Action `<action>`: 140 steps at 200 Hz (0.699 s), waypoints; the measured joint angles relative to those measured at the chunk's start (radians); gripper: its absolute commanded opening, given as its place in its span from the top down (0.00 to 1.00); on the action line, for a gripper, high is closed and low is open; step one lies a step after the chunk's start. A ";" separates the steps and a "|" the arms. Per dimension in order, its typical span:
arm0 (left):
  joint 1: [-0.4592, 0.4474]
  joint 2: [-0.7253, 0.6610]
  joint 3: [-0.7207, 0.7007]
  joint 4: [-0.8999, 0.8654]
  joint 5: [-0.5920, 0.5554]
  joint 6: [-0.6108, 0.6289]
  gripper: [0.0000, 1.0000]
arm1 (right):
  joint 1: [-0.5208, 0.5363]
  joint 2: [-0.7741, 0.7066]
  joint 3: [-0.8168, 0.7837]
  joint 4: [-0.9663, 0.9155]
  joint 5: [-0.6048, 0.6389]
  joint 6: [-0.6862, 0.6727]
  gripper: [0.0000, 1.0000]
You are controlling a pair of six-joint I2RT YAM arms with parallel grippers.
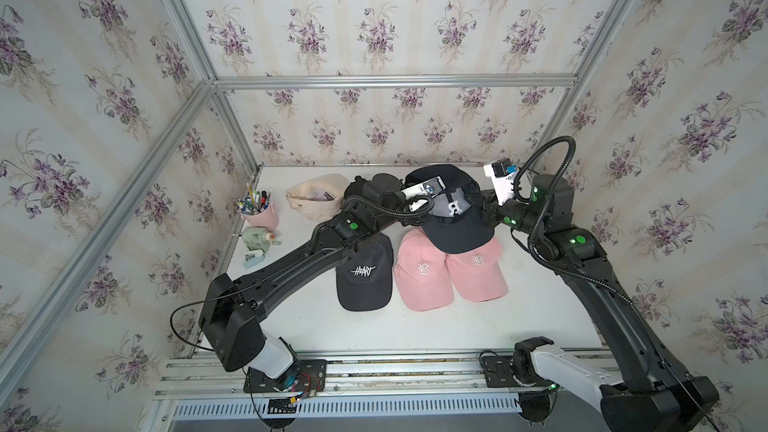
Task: Open the adjustable buckle of the baseball cap
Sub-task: Pick up the baseball cap from the center of the board.
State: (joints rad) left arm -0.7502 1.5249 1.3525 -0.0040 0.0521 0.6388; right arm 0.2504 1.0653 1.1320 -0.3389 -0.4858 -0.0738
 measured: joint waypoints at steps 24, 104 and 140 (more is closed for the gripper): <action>-0.001 -0.014 -0.006 0.000 0.000 0.000 0.91 | 0.000 0.003 -0.014 0.006 -0.002 -0.001 1.00; -0.012 -0.050 -0.020 -0.041 -0.006 -0.003 1.00 | 0.000 0.000 -0.064 0.051 -0.041 -0.011 0.95; -0.013 -0.063 0.002 -0.056 -0.008 -0.024 1.00 | 0.000 -0.005 -0.101 0.080 -0.066 -0.031 0.81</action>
State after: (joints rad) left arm -0.7635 1.4624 1.3544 -0.0601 0.0441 0.6151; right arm 0.2504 1.0607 1.0306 -0.2588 -0.5522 -0.1043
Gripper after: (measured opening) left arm 0.051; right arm 0.137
